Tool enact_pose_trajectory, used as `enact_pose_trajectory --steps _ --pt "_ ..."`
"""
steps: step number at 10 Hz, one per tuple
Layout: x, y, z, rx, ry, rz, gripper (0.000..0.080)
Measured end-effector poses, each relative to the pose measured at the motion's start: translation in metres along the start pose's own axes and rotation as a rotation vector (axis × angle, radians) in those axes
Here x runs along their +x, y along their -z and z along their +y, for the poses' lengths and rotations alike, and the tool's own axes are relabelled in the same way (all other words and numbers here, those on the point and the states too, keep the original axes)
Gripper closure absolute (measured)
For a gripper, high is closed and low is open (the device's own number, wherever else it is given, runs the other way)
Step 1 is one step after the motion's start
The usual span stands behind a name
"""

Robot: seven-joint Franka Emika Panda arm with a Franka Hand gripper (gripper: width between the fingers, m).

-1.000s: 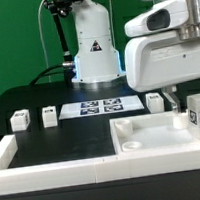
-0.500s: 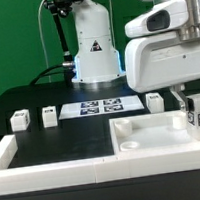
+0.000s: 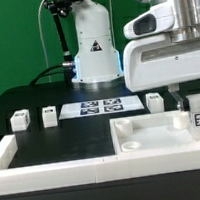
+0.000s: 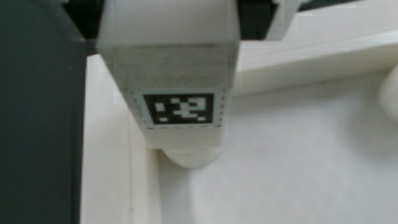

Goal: Assemble square table

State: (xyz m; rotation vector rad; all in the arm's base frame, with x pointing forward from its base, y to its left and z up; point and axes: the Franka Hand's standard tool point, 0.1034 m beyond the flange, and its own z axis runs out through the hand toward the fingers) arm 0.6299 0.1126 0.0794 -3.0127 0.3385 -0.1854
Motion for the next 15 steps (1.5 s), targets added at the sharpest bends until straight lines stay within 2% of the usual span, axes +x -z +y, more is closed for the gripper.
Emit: enact_pose_trajectory --steps 2,5,9,10,12,13,14,15 --pt "-0.0043 -0.0006 0.0007 -0.006 -0.292 0.001 0.0508" --pt "-0.0058 -0.0014 0.0012 -0.021 -0.568 0.018 0.0507" --pt "-0.0081 -0.0016 0.0024 -0.009 -1.025 0.013 0.0505" --pt "-0.0084 -0.0017 0.0025 -0.003 -1.091 0.005 0.0505" --pt "-0.0108 -0.0015 -0.0003 -0.012 -1.147 -0.009 0.0505" --pt "-0.0108 -0.0016 -0.0002 -0.008 -1.168 -0.012 0.0505" --pt "-0.0109 -0.0017 -0.0004 -0.008 -1.141 -0.013 0.0450" --pt "-0.0106 -0.0006 -0.0012 -0.013 -1.063 -0.022 0.0450"
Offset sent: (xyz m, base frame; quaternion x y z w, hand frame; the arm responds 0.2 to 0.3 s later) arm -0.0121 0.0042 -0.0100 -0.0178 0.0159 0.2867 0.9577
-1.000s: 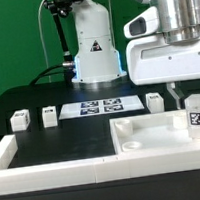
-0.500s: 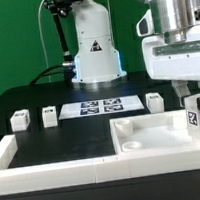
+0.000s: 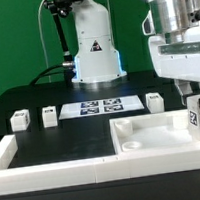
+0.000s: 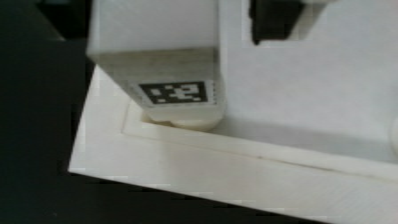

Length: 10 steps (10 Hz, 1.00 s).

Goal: Assemble square table

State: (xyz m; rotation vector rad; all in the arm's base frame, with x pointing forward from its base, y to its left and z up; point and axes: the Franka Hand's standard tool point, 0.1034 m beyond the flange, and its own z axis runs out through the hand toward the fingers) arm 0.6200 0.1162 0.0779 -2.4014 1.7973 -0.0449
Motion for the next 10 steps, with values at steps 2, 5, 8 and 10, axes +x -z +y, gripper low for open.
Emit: enact_pose_trajectory --steps 2,5,8,10 --pt "-0.0038 0.0017 -0.0017 -0.013 0.173 -0.010 0.0179" --pt "-0.0043 0.0005 -0.0007 -0.015 0.506 -0.017 0.0155" --pt "-0.0075 0.0005 -0.0010 -0.015 0.810 -0.023 0.0150" --pt "-0.0077 0.0006 -0.0011 -0.019 0.982 -0.020 0.0150"
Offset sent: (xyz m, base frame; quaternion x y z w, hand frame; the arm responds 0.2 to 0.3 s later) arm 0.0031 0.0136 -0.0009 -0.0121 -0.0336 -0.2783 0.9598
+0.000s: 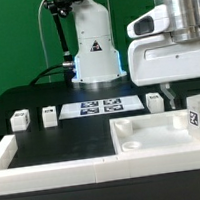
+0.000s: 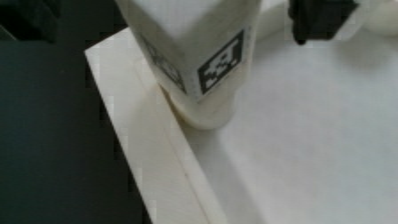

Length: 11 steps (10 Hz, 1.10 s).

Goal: Assemble square table

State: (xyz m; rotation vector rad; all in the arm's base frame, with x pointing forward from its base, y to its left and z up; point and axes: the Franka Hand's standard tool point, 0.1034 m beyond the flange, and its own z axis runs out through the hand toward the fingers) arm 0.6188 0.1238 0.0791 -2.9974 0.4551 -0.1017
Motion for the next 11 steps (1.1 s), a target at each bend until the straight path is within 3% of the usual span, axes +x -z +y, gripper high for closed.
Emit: enact_pose_trajectory --steps 3,6,8,10,11 --pt "0.0010 -0.0008 0.0029 -0.004 0.199 0.000 0.0150" --pt "0.0015 -0.0016 0.0047 -0.031 0.398 0.010 0.0150" --pt "0.0024 -0.0017 0.0053 -0.031 0.414 0.016 0.0150" --pt "0.0024 -0.0018 0.0053 -0.030 0.408 0.016 0.0439" --pt "0.0024 -0.0017 0.0054 -0.030 0.387 0.016 0.0439"
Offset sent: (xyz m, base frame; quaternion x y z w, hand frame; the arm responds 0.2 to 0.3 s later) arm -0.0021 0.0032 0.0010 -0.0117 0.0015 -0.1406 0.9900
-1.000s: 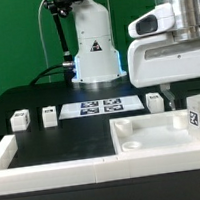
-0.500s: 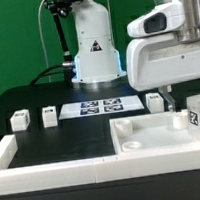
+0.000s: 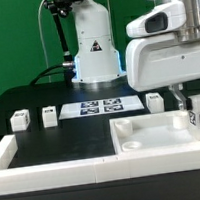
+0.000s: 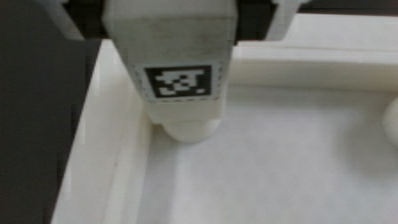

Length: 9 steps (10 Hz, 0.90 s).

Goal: Assemble square table

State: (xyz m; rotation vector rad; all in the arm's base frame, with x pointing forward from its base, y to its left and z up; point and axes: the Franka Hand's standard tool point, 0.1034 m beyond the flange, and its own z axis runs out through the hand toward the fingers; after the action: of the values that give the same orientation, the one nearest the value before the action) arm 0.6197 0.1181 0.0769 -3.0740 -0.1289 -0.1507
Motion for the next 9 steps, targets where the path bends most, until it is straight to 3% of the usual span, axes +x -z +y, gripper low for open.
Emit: enact_pose_trajectory --steps 1,5,9 --pt "0.0000 0.0000 0.0001 0.000 0.000 0.000 0.0509" --pt "0.0002 0.0001 0.0003 0.001 -0.193 0.001 0.0509" --pt "0.0003 0.0006 0.0005 0.007 -0.621 0.002 0.0508"
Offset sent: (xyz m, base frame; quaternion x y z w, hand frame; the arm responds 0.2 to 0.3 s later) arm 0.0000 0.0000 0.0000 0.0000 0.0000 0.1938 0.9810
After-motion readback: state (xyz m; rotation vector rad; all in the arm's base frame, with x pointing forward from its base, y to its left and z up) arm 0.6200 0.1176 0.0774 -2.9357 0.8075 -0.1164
